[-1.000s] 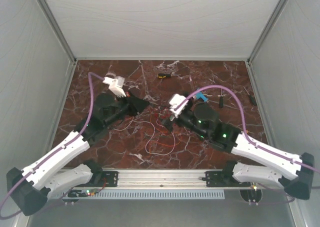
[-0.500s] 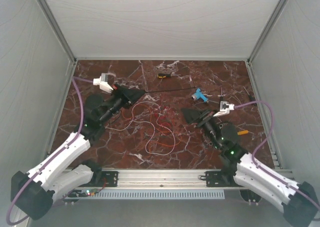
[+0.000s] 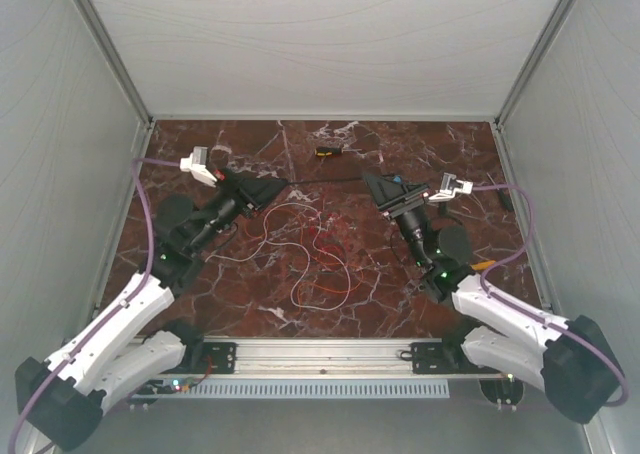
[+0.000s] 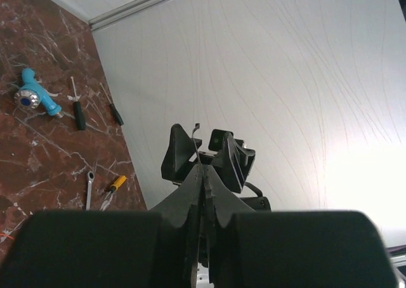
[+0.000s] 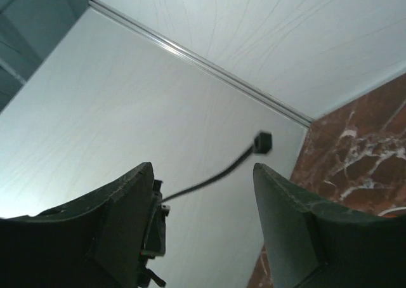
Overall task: Zip-tie the wires
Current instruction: Pick up the ribbon at the center of the board.
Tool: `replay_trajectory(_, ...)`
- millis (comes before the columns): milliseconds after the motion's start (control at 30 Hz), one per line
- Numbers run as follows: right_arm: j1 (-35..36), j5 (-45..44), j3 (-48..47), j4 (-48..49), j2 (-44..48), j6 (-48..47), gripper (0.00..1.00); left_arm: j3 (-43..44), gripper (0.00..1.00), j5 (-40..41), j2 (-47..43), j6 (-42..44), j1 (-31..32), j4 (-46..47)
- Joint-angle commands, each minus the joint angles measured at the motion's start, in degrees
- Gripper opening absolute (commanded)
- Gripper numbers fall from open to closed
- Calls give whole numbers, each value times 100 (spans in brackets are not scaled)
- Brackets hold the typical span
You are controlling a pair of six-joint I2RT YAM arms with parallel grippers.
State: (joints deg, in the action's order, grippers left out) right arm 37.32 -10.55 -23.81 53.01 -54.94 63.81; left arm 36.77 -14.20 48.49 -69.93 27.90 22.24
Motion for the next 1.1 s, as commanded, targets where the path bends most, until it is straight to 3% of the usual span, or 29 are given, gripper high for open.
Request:
replay_trajectory(0, -53, -373, -242, 932, -382, 206, 57, 219, 0, -166, -129, -182, 5, 332)
replay_trajectory(233, -58, -427, -460, 1281, -770, 284, 25, 196, 0, -89, -153, -285, 13, 394)
replay_trajectory(400, -58, -434, -539, 1243, -852, 158, 14, 65, 0, 26, -199, -360, 20, 453)
replay_trajectory(467, -54, -446, -585, 1174, -860, 32, 2, 7, 0, 40, -208, -377, 35, 464)
replay_trajectory(633, -107, -197, -988, 790, -948, -688, 0, -189, 0, 129, -246, -330, 169, 462)
replay_trajectory(733, -382, 471, -1270, 646, -1077, -1028, 0, -409, 0, 195, -314, -158, 375, 427)
replay_trajectory(800, -753, 1440, -1450, 669, -1138, -1122, 0, -526, 1, -43, -372, 213, 425, 439)
replay_trajectory(900, -1278, 3093, -1896, -66, -1192, -1275, 0, -457, 61, -342, -528, 1117, 420, -18)
replay_trajectory(933, -1395, 3596, -2027, -381, -1188, -1351, 0, -381, 73, -396, -566, 1594, 419, -245)
replay_trajectory(967, -1458, 3984, -2104, -639, -1171, -1442, 0, -250, 81, -427, -583, 2103, 414, -531)
replay_trajectory(1067, -1492, 4759, -2198, -1321, -1025, -1634, 0, 184, 88, -518, -489, 3370, 410, -1335)
